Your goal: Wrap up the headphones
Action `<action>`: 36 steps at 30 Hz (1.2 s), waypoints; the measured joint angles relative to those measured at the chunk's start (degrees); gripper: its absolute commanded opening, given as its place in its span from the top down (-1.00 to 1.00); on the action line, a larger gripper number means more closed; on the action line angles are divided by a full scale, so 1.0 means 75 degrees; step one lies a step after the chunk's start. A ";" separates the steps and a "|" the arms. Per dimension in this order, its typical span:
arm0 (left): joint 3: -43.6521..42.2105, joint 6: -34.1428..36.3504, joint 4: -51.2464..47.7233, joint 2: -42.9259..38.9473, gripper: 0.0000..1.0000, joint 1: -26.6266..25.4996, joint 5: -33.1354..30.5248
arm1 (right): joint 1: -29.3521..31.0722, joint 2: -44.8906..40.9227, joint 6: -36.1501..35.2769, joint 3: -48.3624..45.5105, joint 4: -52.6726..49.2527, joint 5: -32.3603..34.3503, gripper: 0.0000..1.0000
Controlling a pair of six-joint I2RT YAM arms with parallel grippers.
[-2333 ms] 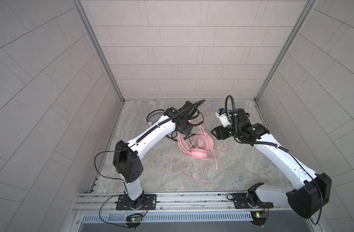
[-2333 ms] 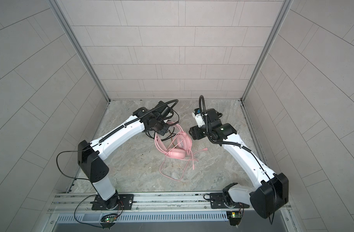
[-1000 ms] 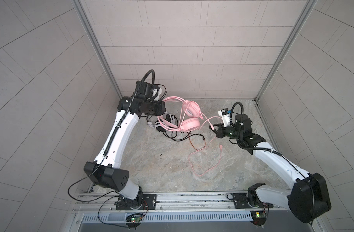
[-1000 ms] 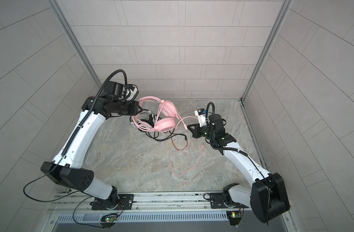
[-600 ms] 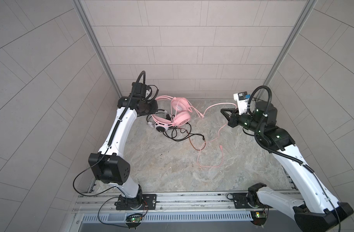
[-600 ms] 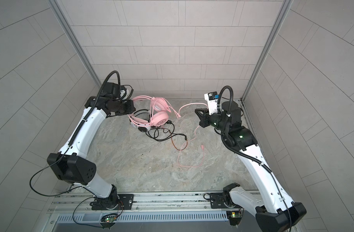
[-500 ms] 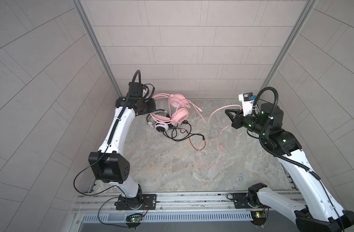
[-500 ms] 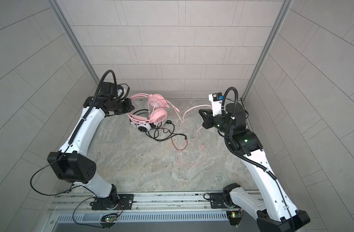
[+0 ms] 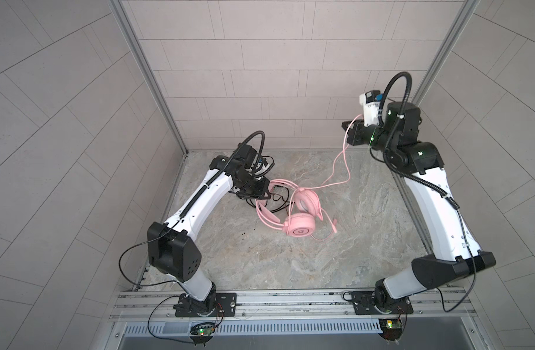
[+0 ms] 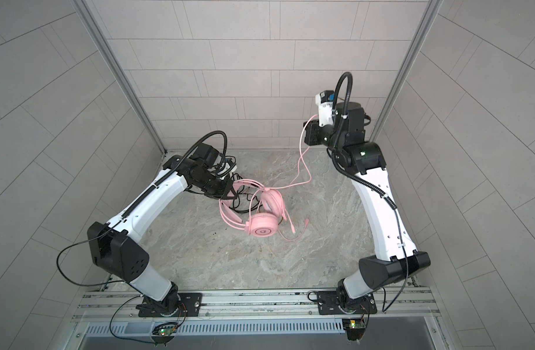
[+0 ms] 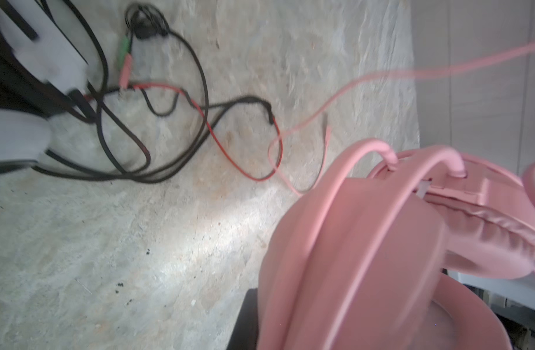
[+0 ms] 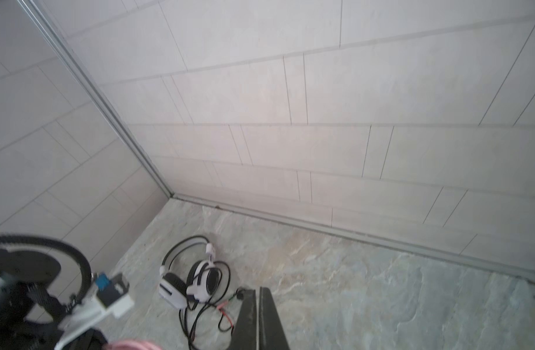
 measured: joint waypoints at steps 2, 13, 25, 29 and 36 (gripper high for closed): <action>-0.0114 0.0169 -0.0198 -0.0003 1.00 -0.0122 -0.0055 | -0.0221 0.0469 -0.0009 0.0866 -0.0169 -0.0026 1.00; 0.0329 0.0487 -0.0592 -0.0857 1.00 -0.0315 0.0664 | -0.0673 0.3363 0.0076 0.1239 -0.0784 0.0082 1.00; 0.1183 -0.1064 0.0565 -0.1853 1.00 0.0035 0.2856 | -0.0714 0.3885 0.0201 -0.2827 -0.0073 0.0277 1.00; 0.0950 -0.3284 0.3179 -0.1839 1.00 0.0484 0.3334 | -0.0431 0.2973 0.0379 -0.5080 0.0720 0.0256 1.00; 0.1011 -0.6097 0.6580 -0.1163 1.00 0.1128 0.3209 | 0.0577 0.1338 0.0423 -0.6988 0.1647 0.0472 1.00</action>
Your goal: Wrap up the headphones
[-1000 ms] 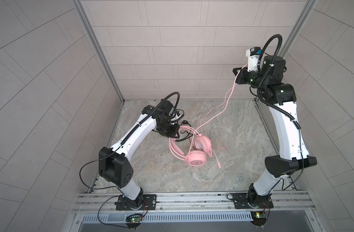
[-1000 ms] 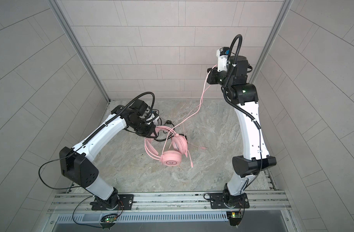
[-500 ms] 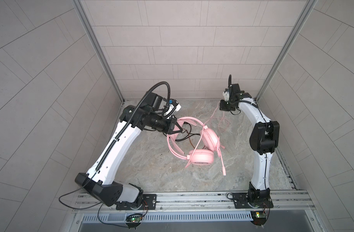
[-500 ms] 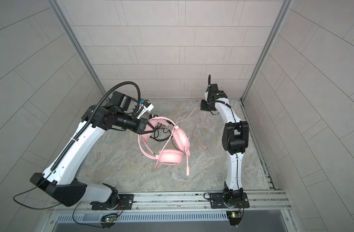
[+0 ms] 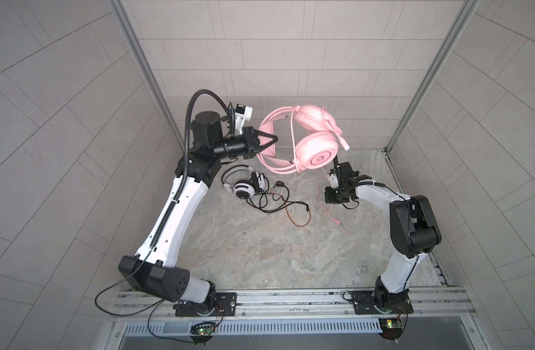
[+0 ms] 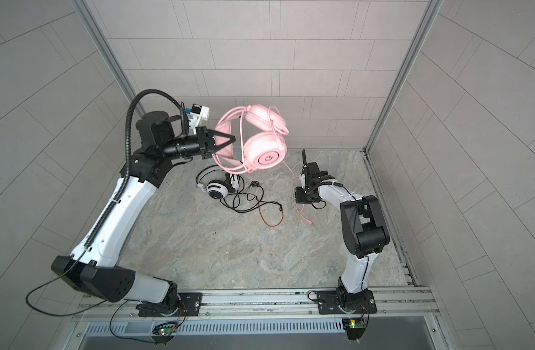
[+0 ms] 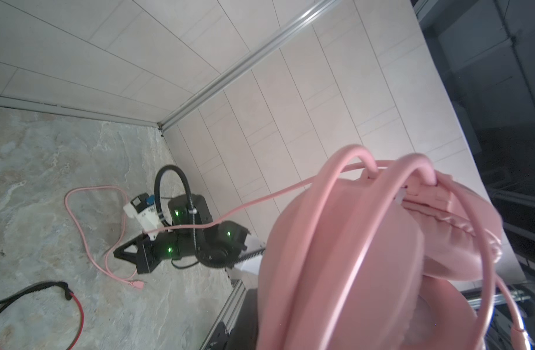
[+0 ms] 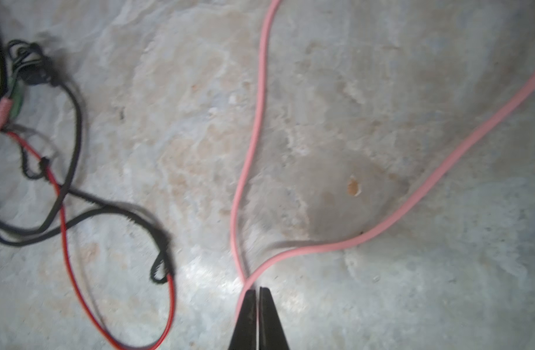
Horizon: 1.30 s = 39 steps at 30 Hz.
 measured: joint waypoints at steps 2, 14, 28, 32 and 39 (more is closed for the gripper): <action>0.0198 -0.0017 -0.0044 0.0187 1.00 0.0152 -0.0309 | 0.0332 -0.0565 0.0000 -0.0364 0.0085 0.0178 1.00; 0.0495 0.0947 -0.0574 0.1049 1.00 0.0845 -0.3882 | 0.3745 -0.3518 0.0242 -0.1524 -0.1003 0.1839 1.00; -0.0463 0.2699 -0.1040 0.1967 1.00 0.0117 -0.6933 | 0.5234 -0.4957 -0.0035 0.0874 -0.3555 0.3719 1.00; -0.0586 0.3474 -0.1259 0.1920 1.00 -0.0545 -0.7373 | 0.4983 -0.4479 -0.0775 0.2556 -0.4185 0.4299 1.00; -0.1341 0.4916 -0.2503 0.1510 1.00 -0.1880 -0.6688 | 0.2291 -0.3171 -0.1906 0.5534 -0.4625 0.3689 1.00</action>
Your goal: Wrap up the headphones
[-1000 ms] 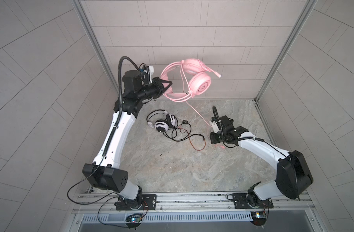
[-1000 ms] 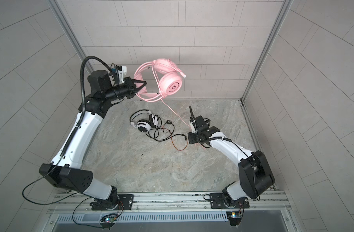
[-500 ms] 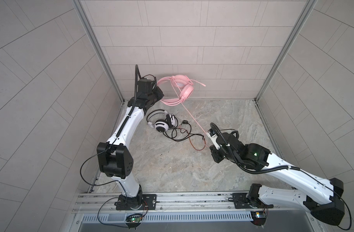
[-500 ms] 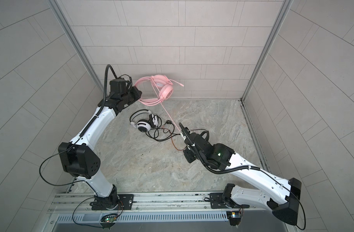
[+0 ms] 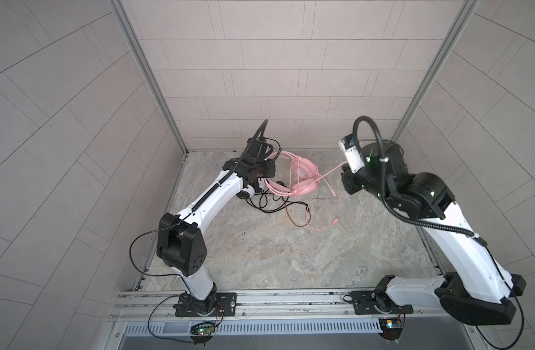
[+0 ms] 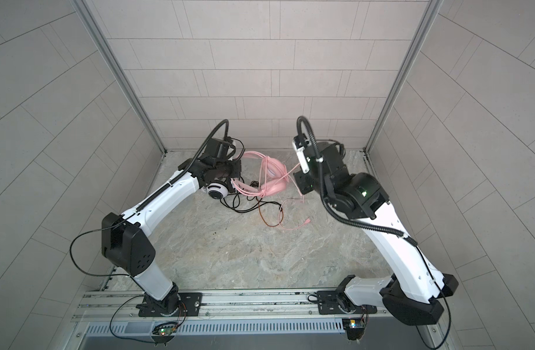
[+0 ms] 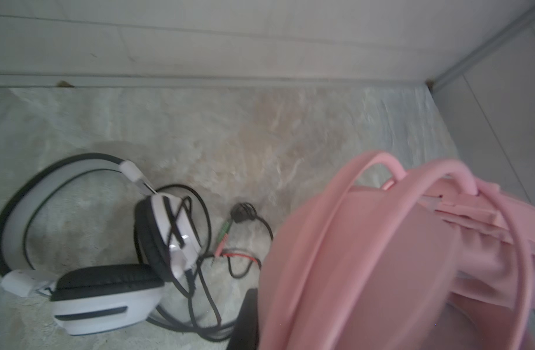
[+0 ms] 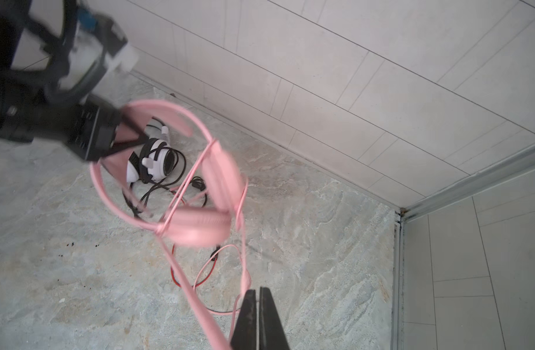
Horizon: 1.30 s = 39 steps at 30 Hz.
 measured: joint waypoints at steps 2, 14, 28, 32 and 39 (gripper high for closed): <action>-0.0335 0.0157 -0.0268 -0.0297 1.00 -0.0411 0.0402 | -0.0807 0.0638 -0.0125 0.0871 -0.0198 -0.0469 1.00; -0.1390 0.0350 -0.0749 -0.2556 1.00 -0.0781 0.2232 | -0.1751 0.2792 -0.0411 0.0711 0.0052 -0.2174 0.93; -0.0962 -0.0131 -0.1166 -0.2602 1.00 -0.0726 0.4674 | -0.1926 0.2693 0.1329 -0.3617 0.5164 -0.5697 0.26; -0.0962 -0.0752 -0.0761 -0.2620 1.00 -0.0490 0.5406 | -0.1912 0.2707 0.1687 -0.4074 0.6301 -0.6181 0.14; -0.1317 -0.2774 0.1343 -0.2868 1.00 0.0227 0.6423 | -0.1900 0.2917 0.2328 -0.4774 0.7918 -0.6776 -0.08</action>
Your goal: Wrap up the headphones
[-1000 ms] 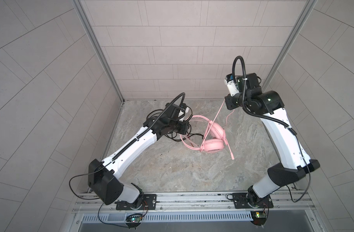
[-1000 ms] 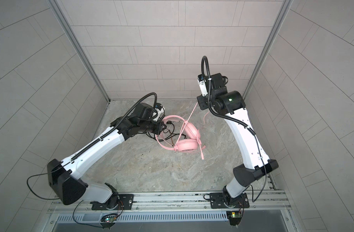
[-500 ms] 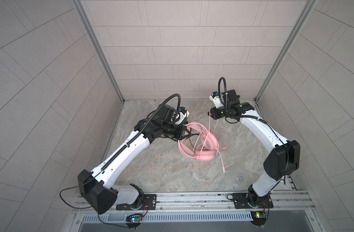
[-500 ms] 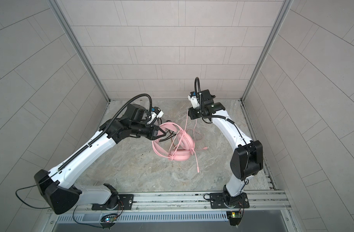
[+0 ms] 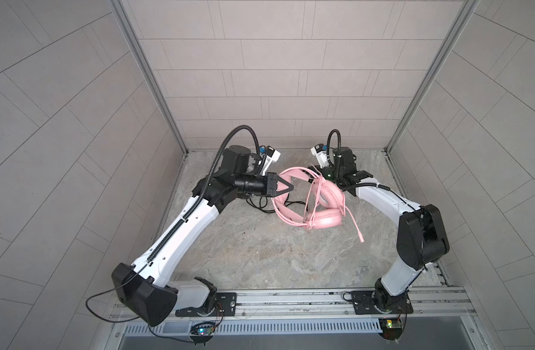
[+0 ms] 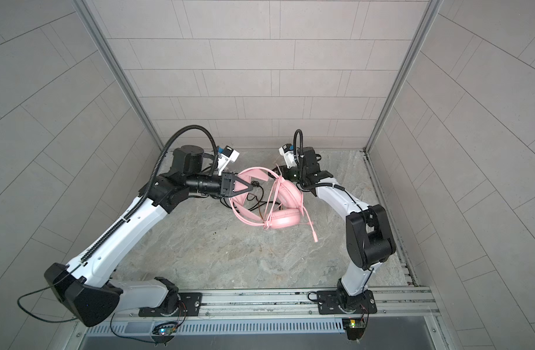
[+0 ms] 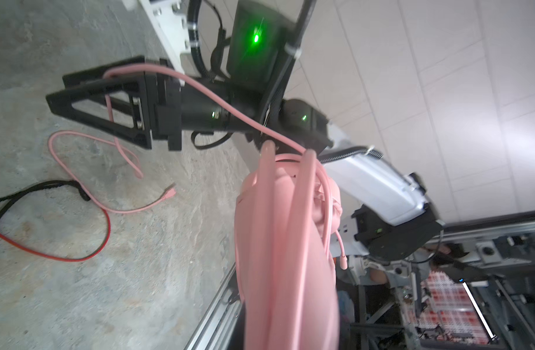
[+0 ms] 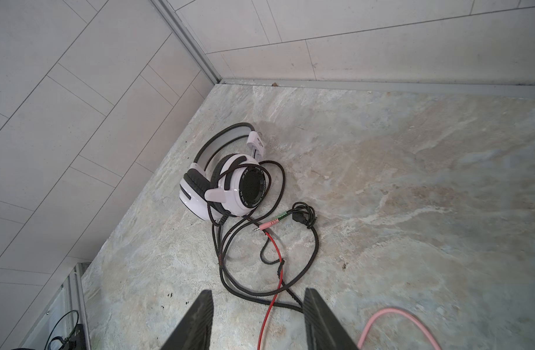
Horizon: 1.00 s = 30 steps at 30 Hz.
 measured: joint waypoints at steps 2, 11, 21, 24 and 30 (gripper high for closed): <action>-0.0224 -0.0874 0.1043 -0.0047 1.00 0.0184 0.0216 | 0.0032 0.0166 0.0219 -0.0178 0.0452 -0.0125 -0.10; -0.0440 -0.3791 0.4505 0.0181 1.00 0.0664 0.0606 | 0.0347 0.1172 0.1317 -0.0927 0.2419 -0.0446 -0.10; -0.0391 -0.4436 0.5706 0.0367 1.00 0.1545 -0.0857 | 0.0883 0.1023 0.2092 -0.3037 0.4229 -0.0504 0.50; -0.0344 -0.4389 0.5928 0.0688 1.00 0.1661 -0.1524 | 0.1233 0.0641 0.2209 -0.3687 0.4412 -0.0443 0.57; 0.0064 -0.3144 0.4992 0.1230 1.00 0.1734 -0.2970 | 0.2154 -0.1271 0.1722 -0.4307 0.3290 0.0169 0.86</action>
